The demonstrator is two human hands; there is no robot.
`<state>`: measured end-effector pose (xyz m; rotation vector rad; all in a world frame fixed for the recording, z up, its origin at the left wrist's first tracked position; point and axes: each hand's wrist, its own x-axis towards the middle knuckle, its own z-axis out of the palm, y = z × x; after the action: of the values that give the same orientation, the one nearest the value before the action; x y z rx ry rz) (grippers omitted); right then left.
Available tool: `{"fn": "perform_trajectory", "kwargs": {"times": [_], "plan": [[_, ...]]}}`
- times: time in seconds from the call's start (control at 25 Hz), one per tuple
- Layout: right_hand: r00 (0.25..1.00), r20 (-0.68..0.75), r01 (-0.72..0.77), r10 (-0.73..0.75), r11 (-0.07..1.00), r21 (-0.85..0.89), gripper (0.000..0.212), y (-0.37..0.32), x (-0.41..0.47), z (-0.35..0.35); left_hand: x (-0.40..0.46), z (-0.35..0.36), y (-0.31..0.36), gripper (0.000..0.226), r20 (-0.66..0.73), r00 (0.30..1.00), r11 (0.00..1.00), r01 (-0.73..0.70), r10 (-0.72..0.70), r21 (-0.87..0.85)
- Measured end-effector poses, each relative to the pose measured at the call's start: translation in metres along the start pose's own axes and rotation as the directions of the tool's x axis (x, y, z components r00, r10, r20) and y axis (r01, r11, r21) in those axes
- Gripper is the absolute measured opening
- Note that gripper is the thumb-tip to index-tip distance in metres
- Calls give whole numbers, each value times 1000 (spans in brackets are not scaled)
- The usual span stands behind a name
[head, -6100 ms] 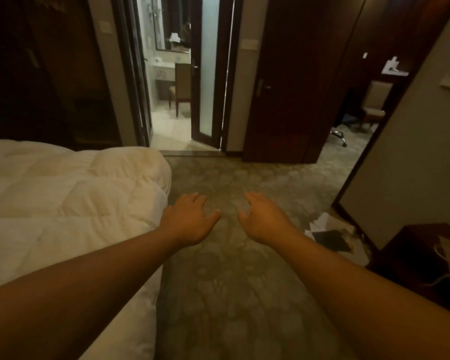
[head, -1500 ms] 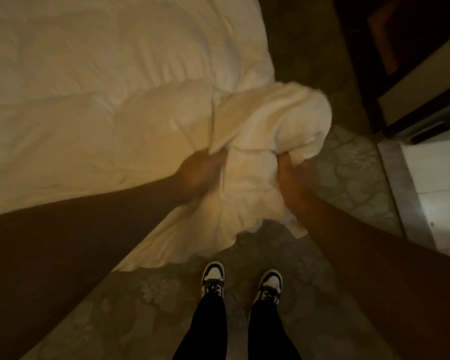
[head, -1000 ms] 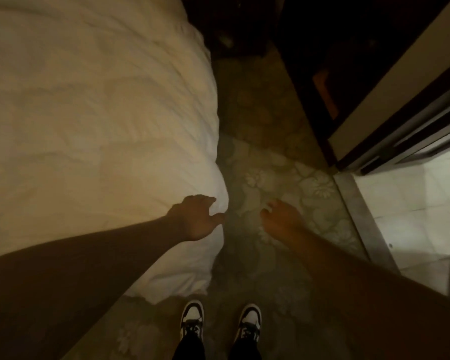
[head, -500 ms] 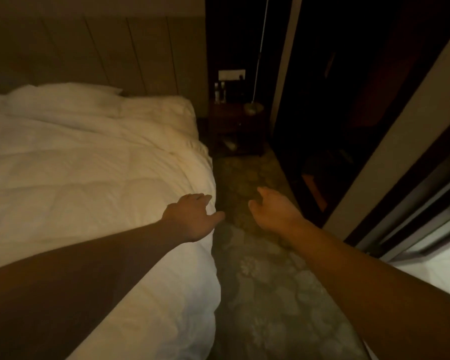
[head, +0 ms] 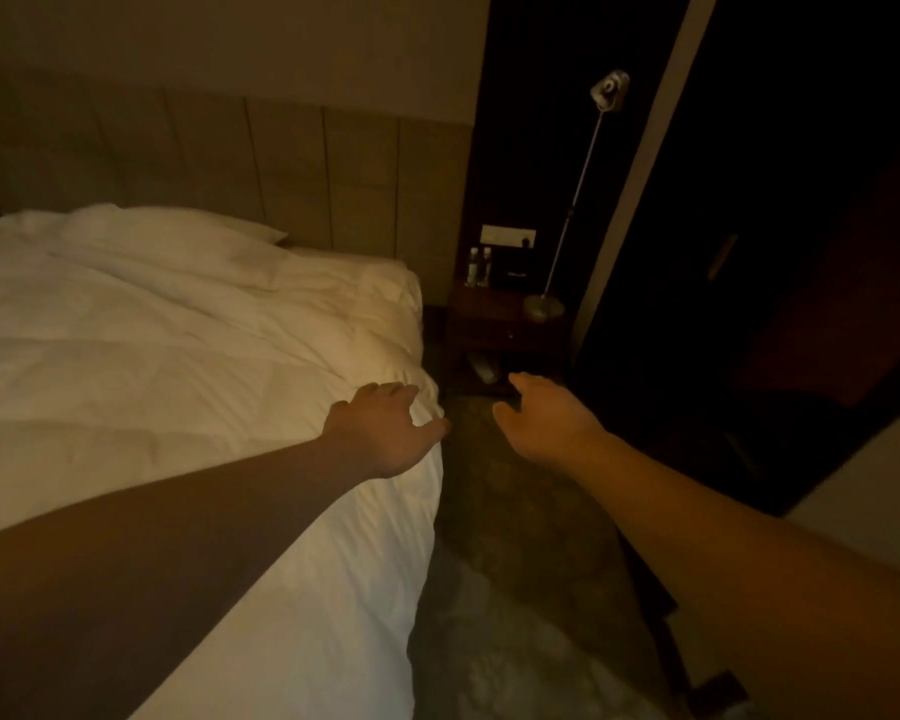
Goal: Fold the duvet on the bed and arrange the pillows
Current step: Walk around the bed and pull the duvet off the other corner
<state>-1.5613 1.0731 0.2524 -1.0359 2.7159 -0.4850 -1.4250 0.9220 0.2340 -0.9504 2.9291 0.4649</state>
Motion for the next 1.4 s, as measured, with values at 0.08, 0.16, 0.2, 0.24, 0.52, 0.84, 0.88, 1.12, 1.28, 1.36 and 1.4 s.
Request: {"fn": "perform_trajectory", "kwargs": {"times": [0.08, 0.16, 0.2, 0.24, 0.52, 0.84, 0.88, 1.12, 1.28, 1.36, 1.4], "plan": [[1000, 20, 16, -16, 1000, -21, 65, -9, 44, -10, 41, -16, -6, 83, -24, 1000, 1000, 11, -11, -9], [997, 51, 51, -50, 999, -19, 66, -14, 83, -17, 80, -29, -11, 84, -47, 999, 1000, 13, -14, -8], [997, 59, 57, -56, 998, -16, 67, -15, 102, -19, 100, -34, -12, 84, -42, 999, 1000, 16, -16, -9], [996, 69, 54, -53, 998, -19, 67, -15, 117, -21, 115, -37, -12, 84, -26, 999, 1000, 23, -23, -5], [991, 100, 95, -92, 995, -25, 66, -4, 234, -43, 224, -54, -15, 82, -30, 997, 998, 68, -67, 12], [973, 116, 200, -199, 980, 0, 65, 44, 412, -71, 384, -77, 19, 80, -50, 982, 982, 185, -183, 46], [971, 116, 207, -207, 978, 10, 65, 48, 435, -77, 405, -83, 27, 79, -56, 978, 979, 201, -199, 39], [964, 127, 226, -233, 972, 61, 65, 66, 552, -104, 507, -106, 56, 79, -128, 965, 972, 235, -229, 30], [950, 165, 259, -264, 965, 51, 65, 57, 612, -98, 553, -109, 38, 79, -120, 944, 951, 310, -307, 12], [940, 183, 286, -287, 958, 35, 63, 46, 641, -91, 578, -109, 24, 79, -113, 937, 942, 334, -331, 9], [934, 189, 305, -304, 952, 27, 62, 40, 658, -86, 593, -108, 16, 79, -114, 931, 937, 350, -348, -2]]}}
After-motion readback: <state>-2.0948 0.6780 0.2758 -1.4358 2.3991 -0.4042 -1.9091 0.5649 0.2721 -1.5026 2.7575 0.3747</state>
